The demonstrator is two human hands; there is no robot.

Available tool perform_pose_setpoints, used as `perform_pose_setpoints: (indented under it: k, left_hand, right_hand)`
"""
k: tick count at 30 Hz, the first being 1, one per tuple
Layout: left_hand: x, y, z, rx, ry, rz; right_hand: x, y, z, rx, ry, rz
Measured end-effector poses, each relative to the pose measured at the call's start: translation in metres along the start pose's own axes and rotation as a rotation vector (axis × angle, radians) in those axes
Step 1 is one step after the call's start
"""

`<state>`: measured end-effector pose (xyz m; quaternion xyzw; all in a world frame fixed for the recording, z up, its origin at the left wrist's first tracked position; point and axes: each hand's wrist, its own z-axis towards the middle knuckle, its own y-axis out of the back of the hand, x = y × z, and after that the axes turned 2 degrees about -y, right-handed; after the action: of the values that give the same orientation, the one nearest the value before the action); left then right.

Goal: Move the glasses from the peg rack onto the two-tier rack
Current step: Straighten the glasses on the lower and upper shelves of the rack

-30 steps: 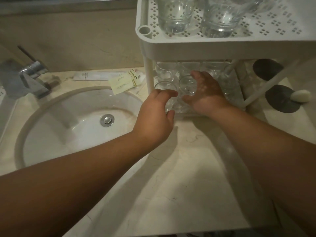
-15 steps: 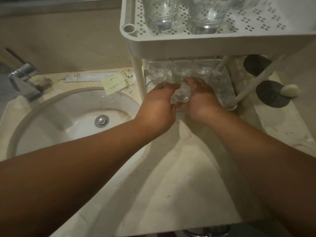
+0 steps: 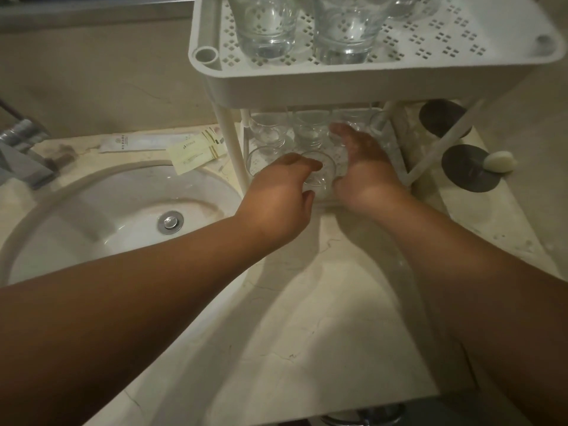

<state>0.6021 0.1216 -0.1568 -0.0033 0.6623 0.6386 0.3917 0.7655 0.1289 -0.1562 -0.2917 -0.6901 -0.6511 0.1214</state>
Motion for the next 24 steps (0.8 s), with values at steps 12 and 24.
perform_pose_setpoints:
  k: [12,24]
  left_hand:
    - [0.000,-0.007,0.050,0.201,0.039,0.371]
    - [0.016,-0.007,0.055,0.285,0.081,0.453]
  right_hand:
    - [-0.023,0.018,0.044,-0.332,-0.123,-0.247]
    - [-0.037,0.010,0.058,-0.254,-0.250,-0.336]
